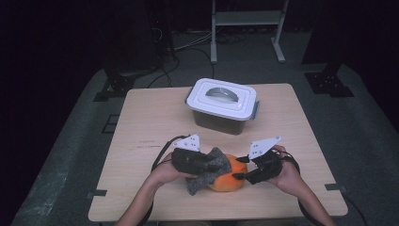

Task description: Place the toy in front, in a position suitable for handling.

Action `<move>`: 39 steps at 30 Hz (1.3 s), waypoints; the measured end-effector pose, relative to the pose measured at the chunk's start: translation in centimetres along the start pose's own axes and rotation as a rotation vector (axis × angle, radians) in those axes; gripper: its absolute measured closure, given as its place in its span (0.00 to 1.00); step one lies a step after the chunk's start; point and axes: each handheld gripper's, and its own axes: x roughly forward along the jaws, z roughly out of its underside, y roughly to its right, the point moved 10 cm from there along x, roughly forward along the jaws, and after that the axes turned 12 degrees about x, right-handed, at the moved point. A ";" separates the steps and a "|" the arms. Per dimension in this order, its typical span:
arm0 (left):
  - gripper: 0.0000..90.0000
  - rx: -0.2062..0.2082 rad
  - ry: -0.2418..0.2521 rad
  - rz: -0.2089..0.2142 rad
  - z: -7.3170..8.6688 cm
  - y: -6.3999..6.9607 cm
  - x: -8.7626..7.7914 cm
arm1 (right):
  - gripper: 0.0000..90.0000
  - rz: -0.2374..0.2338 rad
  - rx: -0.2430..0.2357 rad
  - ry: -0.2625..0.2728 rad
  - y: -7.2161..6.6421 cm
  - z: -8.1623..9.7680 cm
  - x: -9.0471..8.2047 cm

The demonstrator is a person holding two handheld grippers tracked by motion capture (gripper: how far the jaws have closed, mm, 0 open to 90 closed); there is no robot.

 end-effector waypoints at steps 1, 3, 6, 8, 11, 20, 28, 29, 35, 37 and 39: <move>0.74 -0.006 0.001 -0.005 0.2 -0.2 -0.1 | 0.50 -0.007 0.008 0.009 0.2 0.1 0.0; 0.74 -0.022 0.002 -0.010 0.7 -0.6 -0.4 | 0.51 -0.025 0.035 0.026 0.6 0.2 -0.2; 0.74 -0.047 -0.001 -0.021 1.4 -1.2 -0.9 | 0.51 -0.037 0.070 0.041 1.4 0.5 -0.4; 0.74 -0.053 0.001 -0.022 1.5 -1.4 -1.0 | 0.48 -0.041 0.086 0.044 1.5 0.5 -0.6; 0.74 -0.046 -0.001 -0.028 1.2 -1.2 -0.8 | 0.41 -0.037 0.074 0.047 1.2 0.1 -0.8; 0.74 -0.006 0.005 -0.002 -0.2 -0.1 0.2 | 0.37 0.022 -0.022 0.048 -0.7 -1.3 0.0; 0.74 -0.070 0.007 -0.012 1.3 -1.2 -0.6 | 0.52 0.004 -0.037 0.027 -0.2 0.0 -0.4; 0.74 -0.077 0.013 -0.008 1.4 -1.2 -0.6 | 0.52 -0.006 -0.024 0.030 -0.1 0.2 -0.5; 0.74 -0.057 0.037 0.024 0.2 -0.4 -0.1 | 0.53 -0.033 -0.045 0.017 -0.8 0.2 -0.1; 0.74 -0.035 0.050 0.040 -0.6 0.3 0.3 | 0.53 -0.039 -0.082 0.013 -1.5 0.1 0.3; 0.74 -0.010 0.024 0.043 -0.8 0.7 0.8 | 0.52 -0.043 -0.112 0.010 -2.1 0.0 0.8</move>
